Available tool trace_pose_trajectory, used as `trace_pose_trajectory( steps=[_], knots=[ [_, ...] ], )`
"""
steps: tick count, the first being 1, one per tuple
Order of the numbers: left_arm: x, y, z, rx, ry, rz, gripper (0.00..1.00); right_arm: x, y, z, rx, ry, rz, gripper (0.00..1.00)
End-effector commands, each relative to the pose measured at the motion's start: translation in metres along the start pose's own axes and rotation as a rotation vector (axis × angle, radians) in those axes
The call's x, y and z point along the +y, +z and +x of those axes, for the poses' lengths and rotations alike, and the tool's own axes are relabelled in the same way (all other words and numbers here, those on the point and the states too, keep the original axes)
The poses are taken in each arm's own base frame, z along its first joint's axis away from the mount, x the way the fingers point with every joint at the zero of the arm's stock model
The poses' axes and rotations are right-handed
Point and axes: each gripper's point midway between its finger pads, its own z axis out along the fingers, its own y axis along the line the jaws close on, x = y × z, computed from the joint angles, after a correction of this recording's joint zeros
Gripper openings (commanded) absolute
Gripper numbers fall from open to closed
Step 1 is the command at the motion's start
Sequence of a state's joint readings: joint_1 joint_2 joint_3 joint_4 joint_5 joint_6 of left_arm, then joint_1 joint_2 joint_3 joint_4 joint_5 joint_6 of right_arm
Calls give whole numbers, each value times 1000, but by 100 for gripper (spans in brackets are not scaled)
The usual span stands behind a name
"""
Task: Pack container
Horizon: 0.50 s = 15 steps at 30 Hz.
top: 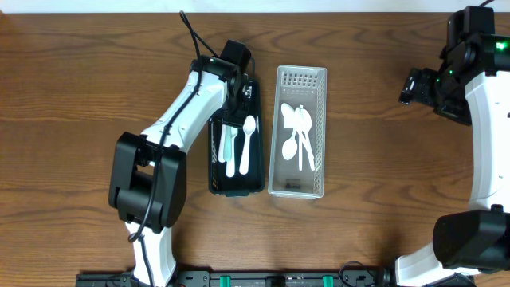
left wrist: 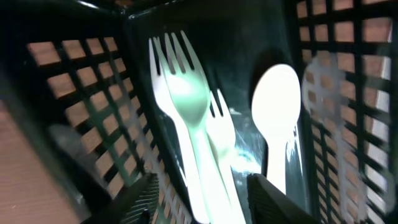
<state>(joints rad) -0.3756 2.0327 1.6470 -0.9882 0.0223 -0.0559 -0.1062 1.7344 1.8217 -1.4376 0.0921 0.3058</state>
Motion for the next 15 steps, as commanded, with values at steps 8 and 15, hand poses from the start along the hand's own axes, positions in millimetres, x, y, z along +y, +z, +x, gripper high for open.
trace_pose_trajectory(
  steps=[8, 15],
  knots=[
    [29, -159, -23, -413, -61, -74, 45, 74, -4, 2, -2, -283, -352, 90],
    [87, -182, -3, -431, -251, -165, 45, 103, 56, 12, 114, -263, -341, 90]
  ],
)
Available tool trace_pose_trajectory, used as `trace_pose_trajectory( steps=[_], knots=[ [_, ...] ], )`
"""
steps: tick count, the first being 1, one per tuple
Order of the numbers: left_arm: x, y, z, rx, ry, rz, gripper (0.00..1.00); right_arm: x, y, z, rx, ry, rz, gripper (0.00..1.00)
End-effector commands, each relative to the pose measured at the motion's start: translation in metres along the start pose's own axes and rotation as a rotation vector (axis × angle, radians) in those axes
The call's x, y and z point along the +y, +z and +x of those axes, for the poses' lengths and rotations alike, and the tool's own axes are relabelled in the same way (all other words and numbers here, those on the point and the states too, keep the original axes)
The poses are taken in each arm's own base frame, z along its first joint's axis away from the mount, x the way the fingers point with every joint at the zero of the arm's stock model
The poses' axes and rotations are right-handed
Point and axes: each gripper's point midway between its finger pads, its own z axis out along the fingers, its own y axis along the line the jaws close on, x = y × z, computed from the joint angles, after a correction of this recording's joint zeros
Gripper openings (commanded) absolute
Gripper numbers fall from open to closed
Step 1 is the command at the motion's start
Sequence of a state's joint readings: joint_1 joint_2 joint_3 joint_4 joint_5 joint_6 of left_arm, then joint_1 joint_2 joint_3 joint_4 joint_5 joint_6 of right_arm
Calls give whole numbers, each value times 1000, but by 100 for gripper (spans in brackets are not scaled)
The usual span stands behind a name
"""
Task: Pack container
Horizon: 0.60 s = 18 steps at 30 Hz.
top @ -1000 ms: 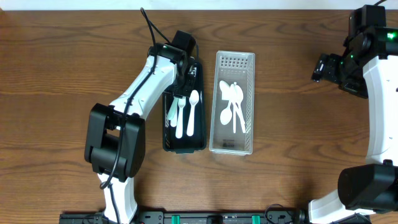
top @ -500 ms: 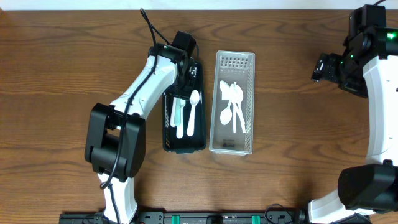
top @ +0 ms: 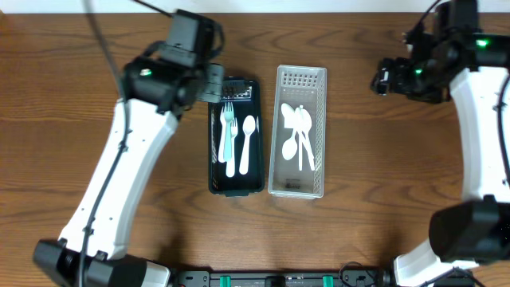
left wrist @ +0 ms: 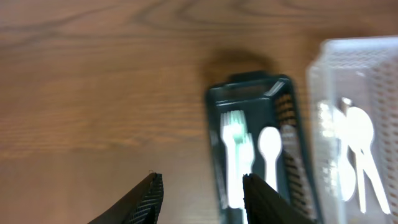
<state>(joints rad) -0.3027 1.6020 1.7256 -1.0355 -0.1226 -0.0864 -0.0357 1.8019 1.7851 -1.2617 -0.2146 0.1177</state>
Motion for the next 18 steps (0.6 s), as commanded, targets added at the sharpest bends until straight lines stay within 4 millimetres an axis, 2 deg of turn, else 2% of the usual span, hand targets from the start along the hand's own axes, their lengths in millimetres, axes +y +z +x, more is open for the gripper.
trace_pose_trajectory(
  steps=[1, 6, 10, 15, 18],
  knots=[
    [36, 13, 9, 53, -137, -102, 45, 8, 52, 17, 134, 13, -22, 90],
    [73, 18, 19, 89, -340, -163, 45, 17, 107, 26, 223, -19, -19, 89],
    [89, 19, 20, 92, -388, -180, 45, 30, 136, 30, 253, -56, -22, 89],
    [93, 19, 21, 92, -395, -185, 46, 66, 153, 41, 291, -160, -148, 88],
    [93, 19, 21, 92, -395, -185, 46, 72, 154, 43, 292, -195, -164, 89]
  ],
)
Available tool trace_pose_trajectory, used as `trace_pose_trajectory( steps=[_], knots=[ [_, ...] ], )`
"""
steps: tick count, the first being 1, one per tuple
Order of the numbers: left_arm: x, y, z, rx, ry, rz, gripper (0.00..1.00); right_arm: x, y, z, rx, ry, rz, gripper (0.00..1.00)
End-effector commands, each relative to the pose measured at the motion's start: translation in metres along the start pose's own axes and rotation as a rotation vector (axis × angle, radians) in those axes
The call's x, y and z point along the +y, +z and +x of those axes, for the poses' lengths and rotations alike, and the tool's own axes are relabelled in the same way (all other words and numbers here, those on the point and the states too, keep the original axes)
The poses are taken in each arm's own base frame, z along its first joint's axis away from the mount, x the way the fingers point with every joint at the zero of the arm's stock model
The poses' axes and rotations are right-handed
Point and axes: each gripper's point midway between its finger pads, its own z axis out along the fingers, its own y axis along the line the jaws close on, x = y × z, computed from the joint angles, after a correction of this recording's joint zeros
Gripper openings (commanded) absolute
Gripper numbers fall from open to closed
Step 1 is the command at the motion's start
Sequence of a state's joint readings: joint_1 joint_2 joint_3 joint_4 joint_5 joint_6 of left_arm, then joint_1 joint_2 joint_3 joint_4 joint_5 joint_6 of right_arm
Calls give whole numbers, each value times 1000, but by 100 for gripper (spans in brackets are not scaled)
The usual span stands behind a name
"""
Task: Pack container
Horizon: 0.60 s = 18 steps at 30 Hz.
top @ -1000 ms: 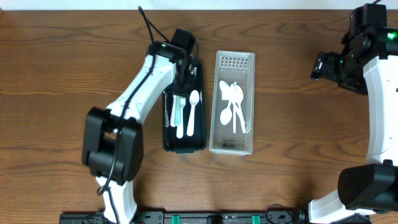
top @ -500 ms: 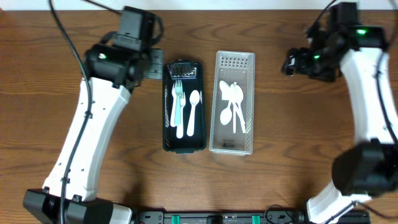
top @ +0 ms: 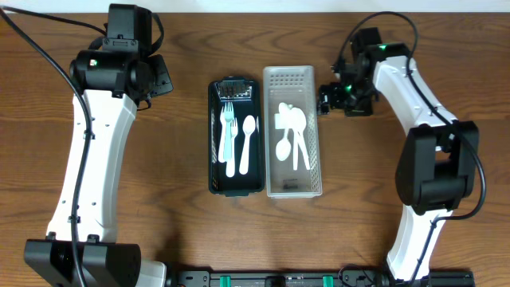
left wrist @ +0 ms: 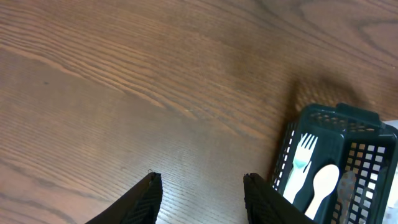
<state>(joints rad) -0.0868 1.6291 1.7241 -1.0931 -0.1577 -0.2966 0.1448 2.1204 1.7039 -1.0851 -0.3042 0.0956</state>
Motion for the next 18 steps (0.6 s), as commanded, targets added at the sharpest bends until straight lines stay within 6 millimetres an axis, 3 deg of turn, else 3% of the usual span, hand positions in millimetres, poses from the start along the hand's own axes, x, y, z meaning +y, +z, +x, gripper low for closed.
trace_pose_trajectory(
  steps=[1, 4, 9, 11, 14, 16, 18],
  knots=[
    [3, 4, 2, 11, -19, -15, 46, 18, 6, 3, 18, -70, -62, 89],
    [3, 4, 2, 11, -19, -15, 46, 8, 6, 2, 14, -54, -23, 89],
    [3, 4, 1, 4, -1, -17, 47, -46, -14, -13, -50, 45, 204, 89],
    [2, 4, -3, -12, 40, -11, 57, -67, -34, -25, -107, 71, 283, 91],
    [-2, 3, -19, -75, 88, -2, 71, -92, -81, -54, -248, 102, 376, 95],
    [-7, 2, -34, -138, 114, 14, 98, -100, -115, -76, -360, 107, 408, 99],
    [-12, -1, -49, -203, 164, 26, 98, -106, -145, -90, -440, 121, 417, 99]
  ],
)
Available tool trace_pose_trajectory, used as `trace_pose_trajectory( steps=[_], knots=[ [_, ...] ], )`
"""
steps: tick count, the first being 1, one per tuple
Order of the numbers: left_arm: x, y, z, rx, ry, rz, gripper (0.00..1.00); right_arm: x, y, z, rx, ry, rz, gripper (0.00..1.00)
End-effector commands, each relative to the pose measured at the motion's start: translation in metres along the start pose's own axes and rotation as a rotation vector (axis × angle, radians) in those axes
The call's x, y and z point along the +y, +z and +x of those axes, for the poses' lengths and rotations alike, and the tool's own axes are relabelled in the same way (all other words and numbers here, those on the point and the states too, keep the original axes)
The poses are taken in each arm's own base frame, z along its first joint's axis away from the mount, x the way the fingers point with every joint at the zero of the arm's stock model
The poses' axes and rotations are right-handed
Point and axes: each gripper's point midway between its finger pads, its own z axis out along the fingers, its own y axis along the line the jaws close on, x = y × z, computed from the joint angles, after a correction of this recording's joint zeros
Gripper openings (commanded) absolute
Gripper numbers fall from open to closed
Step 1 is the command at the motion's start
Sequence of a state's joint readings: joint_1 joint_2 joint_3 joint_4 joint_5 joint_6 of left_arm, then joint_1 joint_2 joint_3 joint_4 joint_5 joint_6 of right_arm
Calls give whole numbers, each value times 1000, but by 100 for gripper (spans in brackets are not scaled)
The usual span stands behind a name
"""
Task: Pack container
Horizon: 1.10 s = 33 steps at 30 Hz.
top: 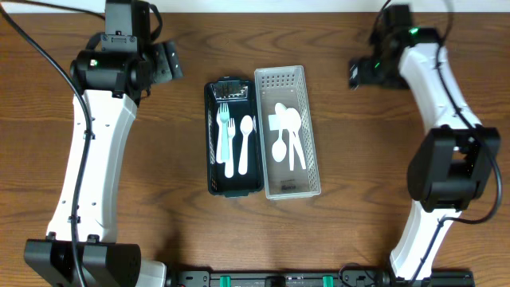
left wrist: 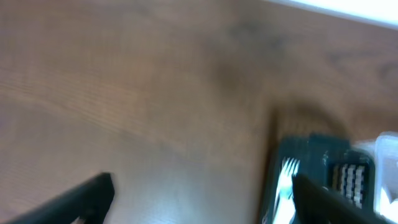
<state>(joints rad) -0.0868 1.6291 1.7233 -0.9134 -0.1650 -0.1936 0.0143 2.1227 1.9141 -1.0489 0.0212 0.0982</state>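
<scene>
A black mesh basket (top: 212,159) holds two forks (top: 225,135), one pale green and one white, and a white spoon (top: 246,139). Right beside it, touching and slightly tilted, stands a clear white basket (top: 280,76) with several white spoons (top: 287,137). My left gripper (top: 164,64) hovers over bare table to the back left of the black basket. In the left wrist view, blurred, that gripper (left wrist: 202,196) is open wide and empty, with the black basket (left wrist: 311,149) at lower right. My right gripper (top: 355,73) hangs right of the white basket's far end, apart from it.
The brown wooden table (top: 382,199) carries only the two baskets. A black rail (top: 279,279) runs along the front edge. The left arm (top: 92,159) spans the left side and the right arm (top: 450,104) the right side.
The white basket now stands further left, against the black one. My right gripper, then at the basket's right wall, is now further back and to the right. My left gripper's fingers stand wider apart.
My left gripper was first down in the black basket's far end over the forks, then above its far left, then further left over bare table. My right gripper came from the far right to the white basket's right wall; that basket now touches the black one.
</scene>
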Motion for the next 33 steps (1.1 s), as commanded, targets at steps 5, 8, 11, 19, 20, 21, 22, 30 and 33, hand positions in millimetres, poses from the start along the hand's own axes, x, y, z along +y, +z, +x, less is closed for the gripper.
trace_pose_trajectory(
  steps=[5, 8, 11, 19, 20, 21, 22, 30, 33],
  knots=[
    [0, 2, -17, -69, 220, -10, 98, -64, -90, -28, -122, 53, 121, 99],
    [5, -7, -9, -46, 176, -1, 98, -94, -119, -17, -141, 146, 141, 99],
    [10, -26, -7, -80, 118, 6, 98, -117, -162, -5, -221, 219, 152, 99],
    [32, -102, 18, -239, -1, 49, 98, -113, -244, 60, -513, 201, 157, 99],
    [35, -110, 23, -266, -7, 55, 98, -108, -248, 72, -546, 193, 154, 99],
    [39, -119, 30, -297, -14, 62, 98, -103, -250, 82, -575, 185, 149, 99],
    [42, -125, 37, -324, -20, 67, 98, -98, -253, 93, -604, 177, 143, 99],
    [69, -146, 113, -526, -67, 96, 98, -67, -250, 189, -750, 108, 91, 99],
    [85, -141, 140, -554, -87, 46, 98, -63, -238, 220, -761, 96, 81, 99]
  ],
)
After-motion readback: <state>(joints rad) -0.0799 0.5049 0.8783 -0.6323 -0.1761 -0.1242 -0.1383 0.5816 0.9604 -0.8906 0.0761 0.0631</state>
